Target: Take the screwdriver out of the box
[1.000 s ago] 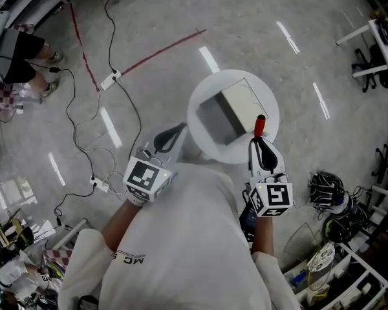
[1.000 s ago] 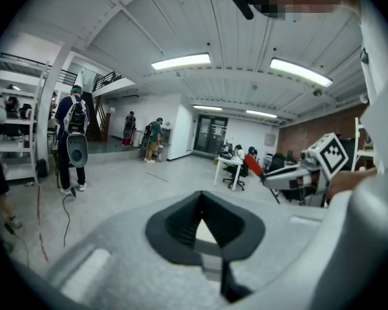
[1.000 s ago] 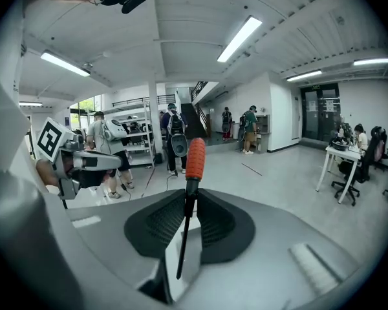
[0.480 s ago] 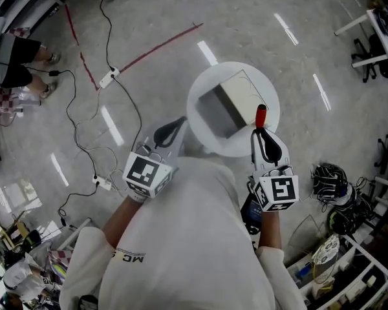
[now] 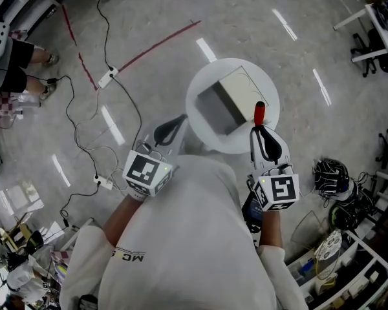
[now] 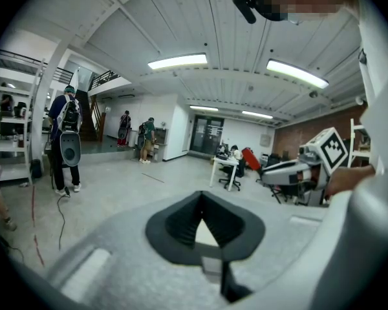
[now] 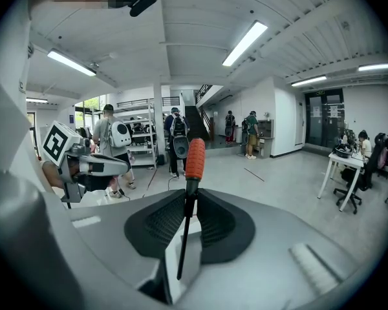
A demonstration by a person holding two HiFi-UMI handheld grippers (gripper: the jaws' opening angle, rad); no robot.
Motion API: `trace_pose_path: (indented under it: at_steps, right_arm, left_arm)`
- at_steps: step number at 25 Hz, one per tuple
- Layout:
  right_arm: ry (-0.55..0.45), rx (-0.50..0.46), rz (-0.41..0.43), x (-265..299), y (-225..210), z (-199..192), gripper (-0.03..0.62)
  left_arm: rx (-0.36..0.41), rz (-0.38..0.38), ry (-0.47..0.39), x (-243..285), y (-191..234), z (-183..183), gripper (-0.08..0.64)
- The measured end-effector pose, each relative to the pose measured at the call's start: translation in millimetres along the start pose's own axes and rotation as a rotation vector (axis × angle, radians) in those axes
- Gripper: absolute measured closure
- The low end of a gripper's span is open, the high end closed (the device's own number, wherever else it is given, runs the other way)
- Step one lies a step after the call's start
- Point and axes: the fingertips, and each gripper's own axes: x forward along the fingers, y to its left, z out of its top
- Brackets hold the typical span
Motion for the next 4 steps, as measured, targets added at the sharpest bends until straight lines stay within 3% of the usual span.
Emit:
trace_pose_path:
  at_steps: [4]
  right_arm:
    - [0.006, 0.0, -0.006, 2.0, -2.7, -5.4, 0.534]
  left_arm:
    - [0.002, -0.004, -0.001, 3.7, 1.5, -2.8, 0.56]
